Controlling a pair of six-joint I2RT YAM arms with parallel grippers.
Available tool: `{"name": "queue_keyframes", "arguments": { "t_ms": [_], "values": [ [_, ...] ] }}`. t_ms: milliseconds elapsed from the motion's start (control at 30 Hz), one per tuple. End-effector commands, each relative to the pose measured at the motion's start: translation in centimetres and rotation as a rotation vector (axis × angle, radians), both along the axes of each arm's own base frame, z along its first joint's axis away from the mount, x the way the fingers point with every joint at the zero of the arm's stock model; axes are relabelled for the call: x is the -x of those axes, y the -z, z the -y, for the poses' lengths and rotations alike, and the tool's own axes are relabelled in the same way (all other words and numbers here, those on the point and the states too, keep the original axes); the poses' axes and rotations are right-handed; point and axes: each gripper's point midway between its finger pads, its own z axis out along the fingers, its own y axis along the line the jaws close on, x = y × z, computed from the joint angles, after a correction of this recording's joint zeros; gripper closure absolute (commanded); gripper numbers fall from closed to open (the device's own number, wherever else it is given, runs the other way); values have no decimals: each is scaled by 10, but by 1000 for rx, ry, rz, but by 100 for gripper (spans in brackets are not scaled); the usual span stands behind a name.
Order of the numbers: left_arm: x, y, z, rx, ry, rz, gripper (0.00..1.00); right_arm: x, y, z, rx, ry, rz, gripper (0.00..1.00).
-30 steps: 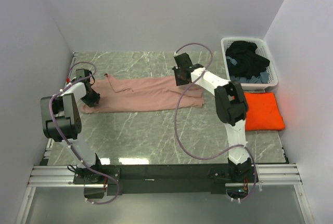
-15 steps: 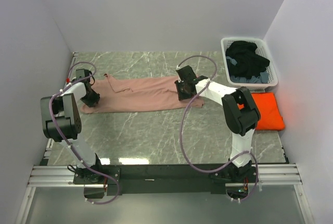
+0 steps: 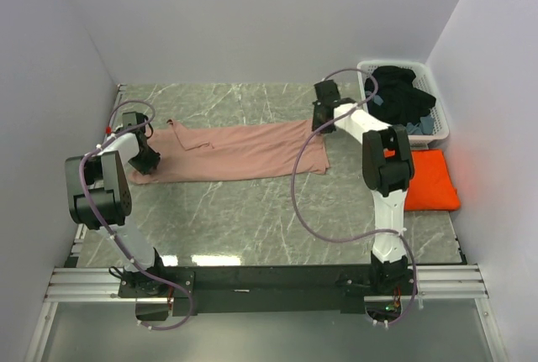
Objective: Fold and stack the t-shirts
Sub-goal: Fold the tshirt
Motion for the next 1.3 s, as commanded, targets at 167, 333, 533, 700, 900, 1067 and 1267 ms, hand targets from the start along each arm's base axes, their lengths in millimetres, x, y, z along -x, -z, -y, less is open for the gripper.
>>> {"name": "queue_keyframes", "arguments": {
  "t_ms": [167, 333, 533, 700, 900, 1067, 1267],
  "values": [
    [4, -23, -6, -28, 2, 30, 52, 19, -54, 9, -93, 37, 43, 59],
    [-7, -65, 1, 11, -13, 138, 38, 81, -55, 17, -204, 164, 37, 45],
    [16, -77, -5, 63, -106, 206, 26, 111, -68, 8, -450, 301, 70, 29],
    [37, -55, -10, 140, -180, 218, 15, 124, -63, 1, -604, 410, 60, 17],
    [41, -23, 1, 238, -215, 199, 15, 129, -50, 2, -706, 566, 44, 13],
    [37, -13, -3, 249, -248, 195, 17, 135, -35, 1, -767, 666, 7, 13],
    [38, -6, -10, 258, -291, 190, 20, 142, -14, -7, -794, 710, -65, 14]
  ]
}}
